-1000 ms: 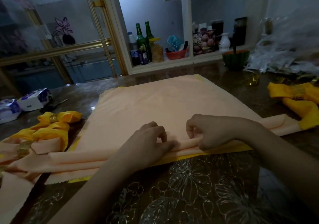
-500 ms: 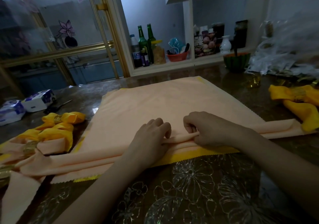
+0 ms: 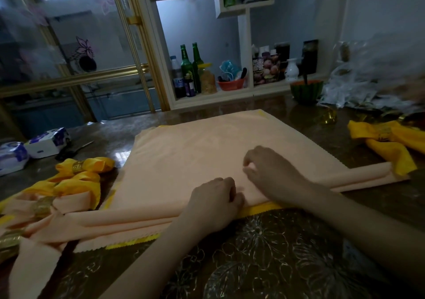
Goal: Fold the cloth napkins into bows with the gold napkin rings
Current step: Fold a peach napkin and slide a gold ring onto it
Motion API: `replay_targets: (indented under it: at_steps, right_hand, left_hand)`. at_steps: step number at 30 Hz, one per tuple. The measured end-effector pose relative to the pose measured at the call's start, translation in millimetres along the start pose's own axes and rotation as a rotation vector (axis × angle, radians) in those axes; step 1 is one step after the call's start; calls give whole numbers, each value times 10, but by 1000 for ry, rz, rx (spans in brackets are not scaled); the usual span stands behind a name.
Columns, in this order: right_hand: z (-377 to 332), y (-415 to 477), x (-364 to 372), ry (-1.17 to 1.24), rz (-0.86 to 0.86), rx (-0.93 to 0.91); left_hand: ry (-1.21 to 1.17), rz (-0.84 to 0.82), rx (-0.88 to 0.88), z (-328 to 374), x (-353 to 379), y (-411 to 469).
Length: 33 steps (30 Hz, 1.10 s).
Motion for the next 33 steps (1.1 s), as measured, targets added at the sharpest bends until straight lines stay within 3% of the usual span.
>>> replay_targets:
  at_steps: [3,8,15,18,23,26,30,33]
  right_hand:
    - [-67,-69,294,-61,-35,-127]
    - [188,21,385,-102,-116,-71]
    - [1127,-365,61,-227,-208,338]
    - [1140,-407,-52,-329,-167,311]
    - [850,-507,-288,-39,-167,132]
    - [754,-568,-341,-129,-295,57]
    - [562,-575,-555,-163,-460,73]
    - [225,-662,-631,143,-595,150]
  left_hand:
    - [-18,66,53,-7,62,7]
    - [-74,-51,116,3,203,31]
    - [-245,20,239,75,216,80]
    - [-257,19,219,82,248,82]
    - [-308,-40,162,101,199,78]
    - [-234,-98,109,162,132,83]
    - [-311,-199,54,210,59,41]
    - [-432,-185,34,189,45,23]
Point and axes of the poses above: each hand's wrist, its own y-axis towards the middle knuckle, its own x-axis out of the palm, z = x × y, the point moved 2 cm from there along y, towards the middle knuckle, and after that the axes turned 9 degrees about -y, right-handed, at the moved point
